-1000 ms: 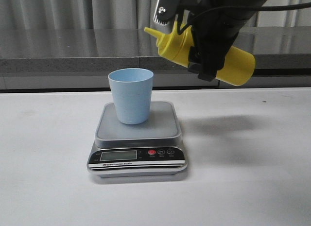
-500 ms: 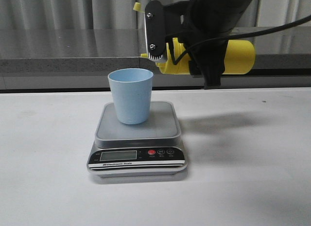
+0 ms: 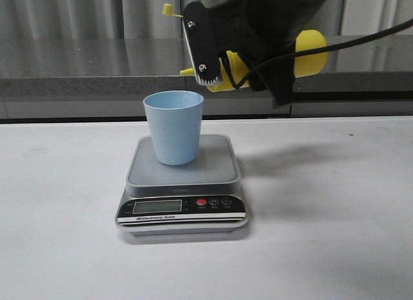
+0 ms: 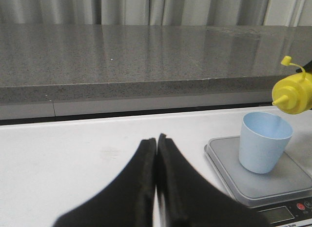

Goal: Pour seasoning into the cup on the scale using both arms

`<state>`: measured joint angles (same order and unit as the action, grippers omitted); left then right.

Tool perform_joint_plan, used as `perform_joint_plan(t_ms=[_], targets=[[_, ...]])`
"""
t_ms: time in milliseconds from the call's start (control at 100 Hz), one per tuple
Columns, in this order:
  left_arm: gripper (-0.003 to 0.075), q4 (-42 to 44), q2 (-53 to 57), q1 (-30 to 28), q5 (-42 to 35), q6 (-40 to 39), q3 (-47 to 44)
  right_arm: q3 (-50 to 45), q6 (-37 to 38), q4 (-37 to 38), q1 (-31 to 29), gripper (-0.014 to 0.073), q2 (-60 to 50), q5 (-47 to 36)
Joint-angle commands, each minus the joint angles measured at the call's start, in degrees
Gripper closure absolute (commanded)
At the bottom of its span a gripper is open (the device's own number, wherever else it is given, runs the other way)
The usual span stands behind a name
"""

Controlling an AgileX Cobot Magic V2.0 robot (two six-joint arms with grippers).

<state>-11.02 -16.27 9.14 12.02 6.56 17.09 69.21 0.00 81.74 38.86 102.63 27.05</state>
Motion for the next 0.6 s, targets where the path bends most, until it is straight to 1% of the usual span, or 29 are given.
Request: perform_joint_plan(t_ms=[0,380,500,590], targets=[[0.074,-0.63,-0.34,-0.16,-4.51,-0.38,1.71,2.0,0.0,3.98,0.66,0.0361,-2.79,0.37],[0.074,-0.63,-0.34,-0.16,-4.51,-0.38,1.71,2.0,0.0,5.01,1.0,0.0361,-2.79,1.98],[0.074,-0.63,-0.34,-0.16,-4.51,-0.38,1.71,2.0,2.18,3.96,1.0,0.0361,-2.79,1.97],[0.074,-0.63,-0.34,-0.16,-4.51,-0.38,1.71,2.0,5.2,1.4,0.93,0.0361,-2.79,1.97]])
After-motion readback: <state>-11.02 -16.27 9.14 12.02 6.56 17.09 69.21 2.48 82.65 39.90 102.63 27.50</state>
